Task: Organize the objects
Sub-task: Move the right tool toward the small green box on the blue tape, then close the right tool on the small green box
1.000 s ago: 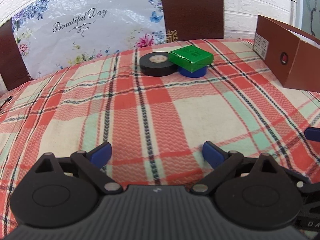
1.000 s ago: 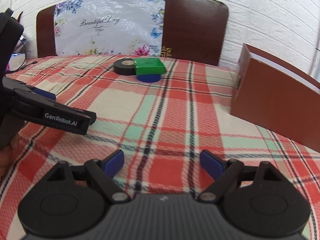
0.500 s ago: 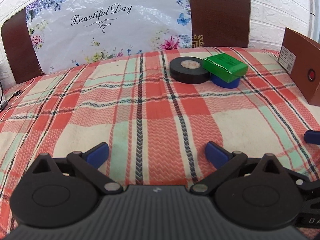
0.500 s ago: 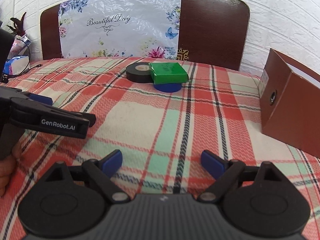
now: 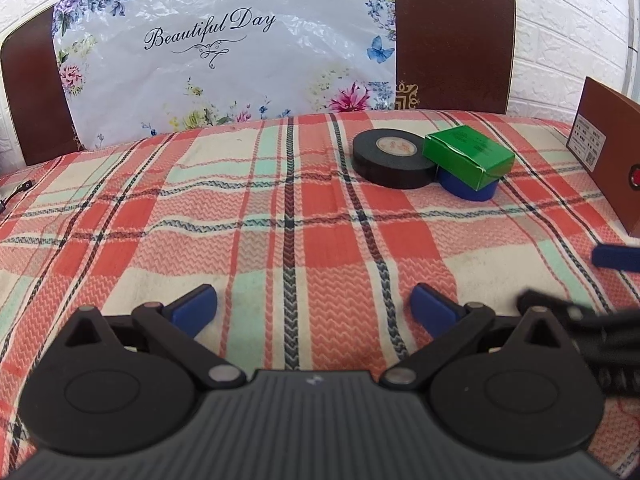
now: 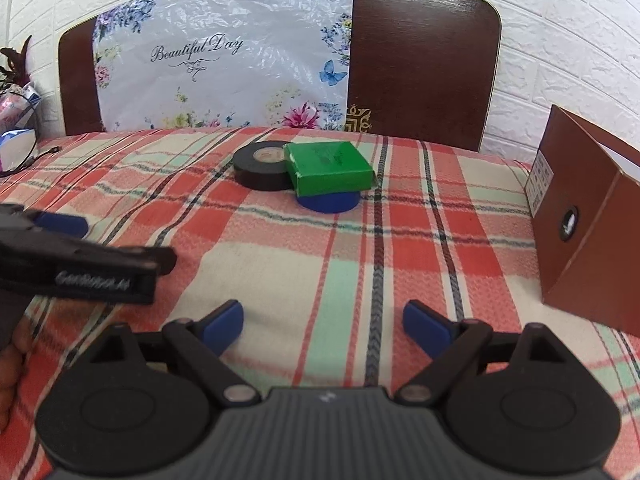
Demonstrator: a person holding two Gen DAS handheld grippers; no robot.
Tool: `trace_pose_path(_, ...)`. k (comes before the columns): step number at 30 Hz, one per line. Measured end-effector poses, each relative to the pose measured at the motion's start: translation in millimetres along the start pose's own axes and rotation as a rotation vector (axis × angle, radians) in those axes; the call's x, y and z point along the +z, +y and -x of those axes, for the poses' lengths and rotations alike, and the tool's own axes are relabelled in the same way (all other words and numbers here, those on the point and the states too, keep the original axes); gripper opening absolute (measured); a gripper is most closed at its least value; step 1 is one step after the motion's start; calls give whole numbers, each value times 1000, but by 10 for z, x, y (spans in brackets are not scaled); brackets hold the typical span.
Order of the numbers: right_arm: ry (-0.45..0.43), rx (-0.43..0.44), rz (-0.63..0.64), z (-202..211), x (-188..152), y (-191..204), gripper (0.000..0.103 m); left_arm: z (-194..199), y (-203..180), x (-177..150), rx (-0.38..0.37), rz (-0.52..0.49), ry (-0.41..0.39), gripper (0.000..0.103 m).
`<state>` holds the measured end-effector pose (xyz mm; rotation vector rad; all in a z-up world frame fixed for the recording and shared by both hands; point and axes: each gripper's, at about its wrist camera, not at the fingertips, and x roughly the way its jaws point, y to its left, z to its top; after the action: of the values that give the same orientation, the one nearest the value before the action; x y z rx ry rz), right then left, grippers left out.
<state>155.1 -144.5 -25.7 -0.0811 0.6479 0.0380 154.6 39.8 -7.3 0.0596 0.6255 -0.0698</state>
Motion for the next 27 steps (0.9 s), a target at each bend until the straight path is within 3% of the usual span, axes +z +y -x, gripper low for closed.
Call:
trace_pose_path(4, -16, -15, 16, -272, 198, -45, 90, -1, 18, -11, -4, 12, -8, 103)
trace_pose_path(7, -27, 33, 12, -483, 355, -87, 93, -4, 23, -14, -5, 15, -10, 103)
trace_pose_path(13, -107, 64, -80, -692, 580, -213, 97, -14, 20, -12, -4, 19, -12, 103)
trace_pose_path(14, -113, 62, -83, -699, 586, -218, 95, -17, 20, -9, -5, 20, -12, 103)
trace_pose_path(15, -105, 66, -81, -714, 585, -221, 85, -20, 22, -7, -5, 22, -12, 103)
trace_pose_path(16, -93, 81, -77, -727, 581, -218, 67, -22, 24, -7, -5, 23, -13, 103)
trace_pose_path(22, -89, 52, -11, -442, 378, -128, 62, -24, 28, -9, -7, 25, -14, 103)
trace_pose_path(27, -13, 74, -46, -19, 17, -277, 62, -25, 26, -15, -6, 25, -13, 103)
